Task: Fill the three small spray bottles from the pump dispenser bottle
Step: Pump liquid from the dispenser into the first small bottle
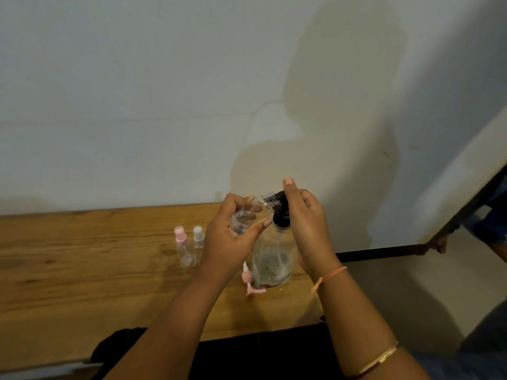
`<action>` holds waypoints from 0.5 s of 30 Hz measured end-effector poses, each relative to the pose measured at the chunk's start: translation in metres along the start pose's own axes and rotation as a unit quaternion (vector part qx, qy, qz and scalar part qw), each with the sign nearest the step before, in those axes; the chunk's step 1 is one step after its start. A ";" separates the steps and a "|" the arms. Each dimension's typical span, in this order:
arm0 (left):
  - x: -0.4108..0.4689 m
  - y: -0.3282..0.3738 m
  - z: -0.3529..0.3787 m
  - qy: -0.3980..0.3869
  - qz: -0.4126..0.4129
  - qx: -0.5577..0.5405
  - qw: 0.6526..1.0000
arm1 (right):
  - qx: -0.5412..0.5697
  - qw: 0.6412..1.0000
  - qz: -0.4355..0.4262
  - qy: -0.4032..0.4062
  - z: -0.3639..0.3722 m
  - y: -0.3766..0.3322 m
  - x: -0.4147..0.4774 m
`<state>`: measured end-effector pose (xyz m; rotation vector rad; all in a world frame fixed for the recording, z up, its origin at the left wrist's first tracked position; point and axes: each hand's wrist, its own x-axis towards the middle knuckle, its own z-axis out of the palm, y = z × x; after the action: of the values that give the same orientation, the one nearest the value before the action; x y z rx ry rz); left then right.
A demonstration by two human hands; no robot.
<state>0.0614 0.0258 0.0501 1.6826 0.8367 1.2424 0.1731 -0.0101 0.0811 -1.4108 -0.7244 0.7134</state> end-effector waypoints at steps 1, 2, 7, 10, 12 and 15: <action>0.000 -0.001 0.000 0.002 0.000 0.001 1.000 | -0.002 1.000 0.002 -0.003 0.000 0.000 0.000; 0.000 -0.001 0.000 0.004 -0.001 0.001 1.000 | -0.007 1.000 0.001 -0.008 0.000 0.000 -0.001; -0.001 -0.002 -0.001 -0.001 -0.009 0.003 1.000 | -0.023 0.999 -0.013 -0.026 0.000 0.000 0.000; -0.002 0.000 -0.001 -0.012 -0.016 0.005 1.000 | -0.024 0.999 -0.019 -0.025 0.000 0.002 0.003; -0.002 0.001 -0.001 -0.014 -0.014 0.013 1.000 | -0.029 0.999 -0.022 -0.025 -0.001 0.002 0.004; -0.002 0.002 -0.001 -0.012 -0.008 0.016 1.000 | -0.024 0.999 -0.026 -0.025 -0.001 0.002 0.001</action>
<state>0.0594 0.0234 0.0512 1.7094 0.8585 1.2013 0.1750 -0.0096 0.0791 -1.4172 -0.8202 0.6957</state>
